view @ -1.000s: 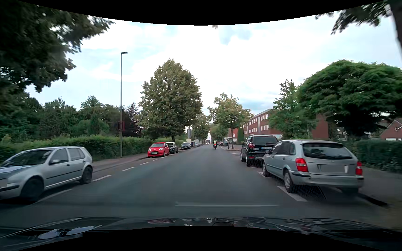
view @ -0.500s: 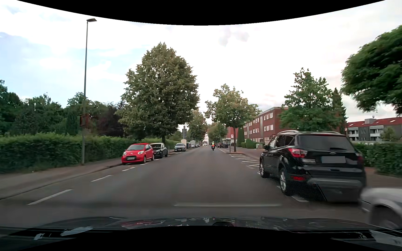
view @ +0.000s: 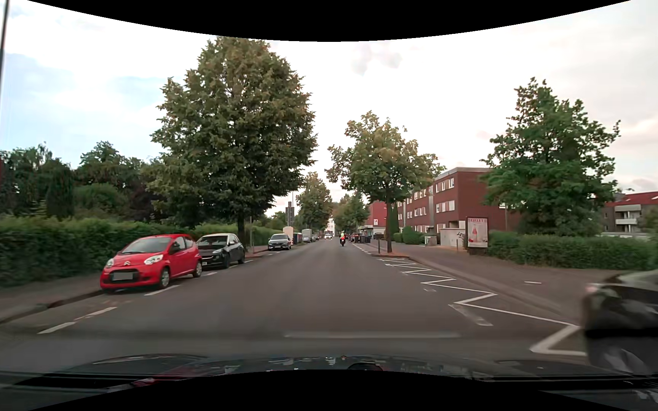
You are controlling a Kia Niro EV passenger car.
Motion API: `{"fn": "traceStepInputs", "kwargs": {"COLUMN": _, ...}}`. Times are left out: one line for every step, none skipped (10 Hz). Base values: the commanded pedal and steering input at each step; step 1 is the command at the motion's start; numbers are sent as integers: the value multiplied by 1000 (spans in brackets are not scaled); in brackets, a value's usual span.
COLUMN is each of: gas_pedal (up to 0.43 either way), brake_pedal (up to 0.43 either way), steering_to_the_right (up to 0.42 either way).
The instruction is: Follow the waypoints while adhering to traffic rules and regulations
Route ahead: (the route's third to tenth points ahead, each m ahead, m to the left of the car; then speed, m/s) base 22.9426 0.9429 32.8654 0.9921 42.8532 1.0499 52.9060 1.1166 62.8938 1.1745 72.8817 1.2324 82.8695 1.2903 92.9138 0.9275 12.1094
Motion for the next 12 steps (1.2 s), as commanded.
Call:
{"fn": "traceStepInputs", "kwargs": {"gas_pedal": 189, "brake_pedal": 0, "steering_to_the_right": 9}}
{"fn": "traceStepInputs", "kwargs": {"gas_pedal": 189, "brake_pedal": 0, "steering_to_the_right": 9}}
{"fn": "traceStepInputs", "kwargs": {"gas_pedal": 189, "brake_pedal": 0, "steering_to_the_right": 6}}
{"fn": "traceStepInputs", "kwargs": {"gas_pedal": 189, "brake_pedal": 0, "steering_to_the_right": 5}}
{"fn": "traceStepInputs", "kwargs": {"gas_pedal": 189, "brake_pedal": 0, "steering_to_the_right": 4}}
{"fn": "traceStepInputs", "kwargs": {"gas_pedal": 189, "brake_pedal": 0, "steering_to_the_right": 4}}
{"fn": "traceStepInputs", "kwargs": {"gas_pedal": 189, "brake_pedal": 0, "steering_to_the_right": 4}}
{"fn": "traceStepInputs", "kwargs": {"gas_pedal": 189, "brake_pedal": 0, "steering_to_the_right": 4}}
{"fn": "traceStepInputs", "kwargs": {"gas_pedal": 189, "brake_pedal": 0, "steering_to_the_right": 1}}
{"fn": "traceStepInputs", "kwargs": {"gas_pedal": 189, "brake_pedal": 0, "steering_to_the_right": 0}}
{"fn": "traceStepInputs", "kwargs": {"gas_pedal": 189, "brake_pedal": 0, "steering_to_the_right": 0}}
{"fn": "traceStepInputs", "kwargs": {"gas_pedal": 189, "brake_pedal": 0, "steering_to_the_right": 0}}
